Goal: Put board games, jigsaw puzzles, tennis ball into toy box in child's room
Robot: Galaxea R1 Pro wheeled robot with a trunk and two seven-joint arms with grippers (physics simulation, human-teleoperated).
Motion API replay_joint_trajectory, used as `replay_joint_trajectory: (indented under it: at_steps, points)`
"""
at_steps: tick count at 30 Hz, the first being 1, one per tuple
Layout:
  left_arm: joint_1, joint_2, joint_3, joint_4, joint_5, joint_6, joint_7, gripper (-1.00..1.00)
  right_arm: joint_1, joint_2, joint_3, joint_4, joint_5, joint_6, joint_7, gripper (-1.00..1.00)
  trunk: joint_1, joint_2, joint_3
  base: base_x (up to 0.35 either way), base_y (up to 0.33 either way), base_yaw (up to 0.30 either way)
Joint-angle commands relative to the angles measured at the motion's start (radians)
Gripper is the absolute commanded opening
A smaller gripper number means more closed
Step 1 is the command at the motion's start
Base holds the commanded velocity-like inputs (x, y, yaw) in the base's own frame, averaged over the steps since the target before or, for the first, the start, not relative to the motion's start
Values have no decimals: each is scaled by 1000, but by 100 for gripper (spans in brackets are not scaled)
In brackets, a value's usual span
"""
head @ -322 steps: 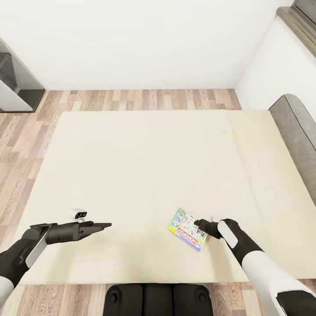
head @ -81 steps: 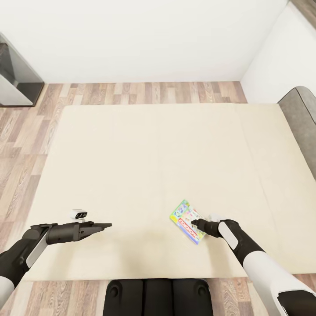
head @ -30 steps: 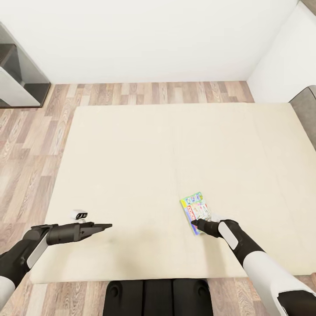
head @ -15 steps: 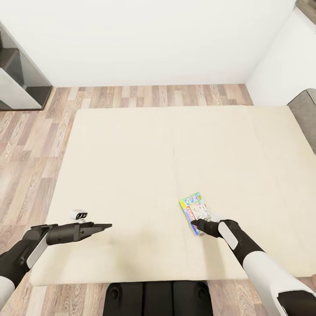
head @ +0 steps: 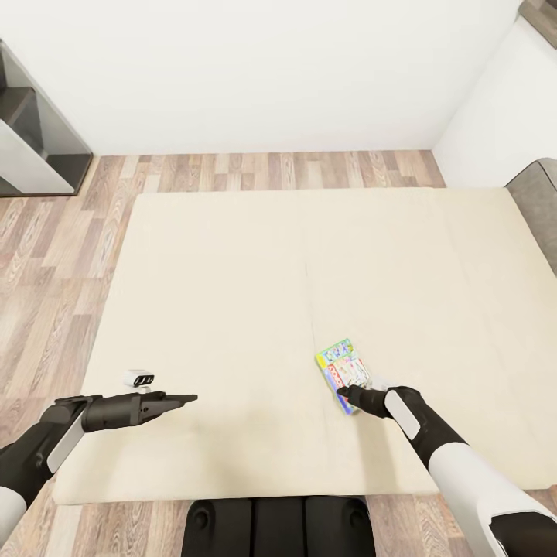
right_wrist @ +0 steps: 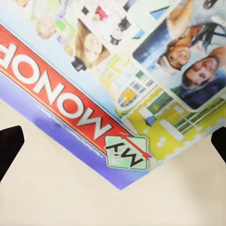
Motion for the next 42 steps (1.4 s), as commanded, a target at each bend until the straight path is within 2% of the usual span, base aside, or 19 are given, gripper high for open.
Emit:
replay_joint_trajectory:
  at_steps: [1, 7, 12, 14, 15, 19, 21, 26, 34, 42]
  points:
    - [-1, 2, -4, 0, 6, 11, -2, 100, 0, -1, 4, -1, 1, 3, 1, 100, 1, -2, -1, 0, 0, 0]
    - [-1, 5, -4, 0, 6, 11, -2, 100, 0, -1, 5, -17, 1, 5, 1, 100, 1, -2, -1, 0, 0, 0]
    - [-1, 7, -3, 0, 6, 11, -2, 100, 11, -1, 5, -106, 0, 21, -1, 100, 1, -2, -1, 0, 0, 0]
    - [-1, 8, -2, 0, 6, 11, -2, 100, 14, -1, 5, -147, 0, 47, -2, 100, 1, -2, -1, 0, 0, 0]
    - [-1, 8, -2, 0, 6, 10, -2, 100, 15, -1, 3, -184, 1, 84, -4, 100, 1, -2, -1, 0, 0, 0]
    - [-1, 8, -1, 0, 6, 10, -2, 100, 15, -3, 1, -236, 1, 125, -6, 100, 1, -2, -1, 0, 0, 0]
    - [-1, 9, -1, 0, 6, 10, -2, 100, 14, -7, -1, -260, 0, 138, -6, 100, 1, -2, -1, 0, 0, 0]
    - [-1, 9, -1, 0, 6, 9, -2, 100, 14, -37, -4, -294, -2, 175, -4, 100, 1, -2, -1, 0, 0, 0]
    - [-1, 9, -2, 0, 6, 9, -2, 100, 14, -66, -7, -373, -11, 190, -3, 100, 1, -2, -1, 0, 0, 0]
    - [-1, 8, -2, 0, 6, 9, -2, 100, 16, -71, -11, -416, -13, 192, -8, 100, 1, -2, -1, 0, 0, 0]
